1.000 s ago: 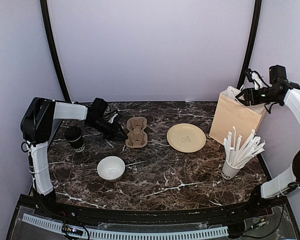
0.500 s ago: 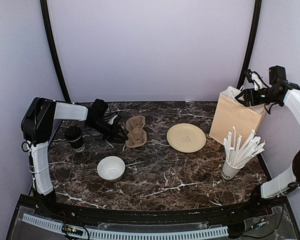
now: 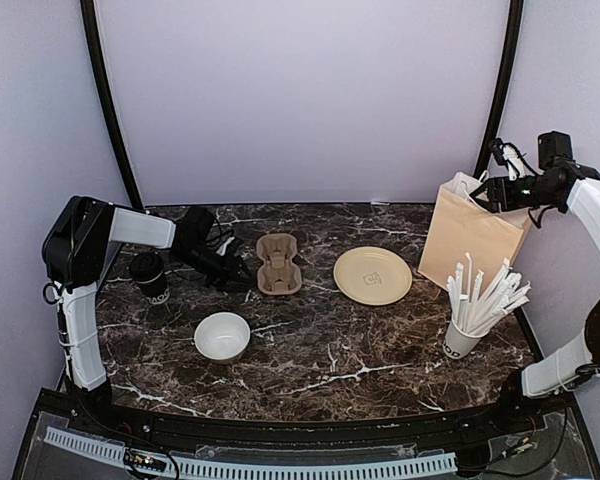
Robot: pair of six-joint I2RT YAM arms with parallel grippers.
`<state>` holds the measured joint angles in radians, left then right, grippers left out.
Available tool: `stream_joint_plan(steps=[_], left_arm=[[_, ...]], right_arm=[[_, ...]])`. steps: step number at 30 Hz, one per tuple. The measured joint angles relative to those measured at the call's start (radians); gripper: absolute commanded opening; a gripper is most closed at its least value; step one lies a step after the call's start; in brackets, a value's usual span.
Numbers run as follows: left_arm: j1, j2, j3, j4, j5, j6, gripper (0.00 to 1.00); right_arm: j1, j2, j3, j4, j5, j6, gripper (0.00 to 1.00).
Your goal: Pack the takeout coffee
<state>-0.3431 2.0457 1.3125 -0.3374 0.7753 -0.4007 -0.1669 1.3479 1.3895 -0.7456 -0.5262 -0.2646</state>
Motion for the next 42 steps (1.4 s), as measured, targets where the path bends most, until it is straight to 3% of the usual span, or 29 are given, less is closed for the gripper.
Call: stream_joint_plan(steps=[22,42], left_arm=[[-0.002,0.000,-0.019,0.154,0.094,-0.095,0.33],[-0.032,0.056,-0.021,0.244,0.142,-0.174,0.14]], right_arm=[[0.000,0.000,-0.007,0.006,-0.001,0.005,0.68],[0.000,0.000,-0.013,0.008,-0.001,0.005,0.68]])
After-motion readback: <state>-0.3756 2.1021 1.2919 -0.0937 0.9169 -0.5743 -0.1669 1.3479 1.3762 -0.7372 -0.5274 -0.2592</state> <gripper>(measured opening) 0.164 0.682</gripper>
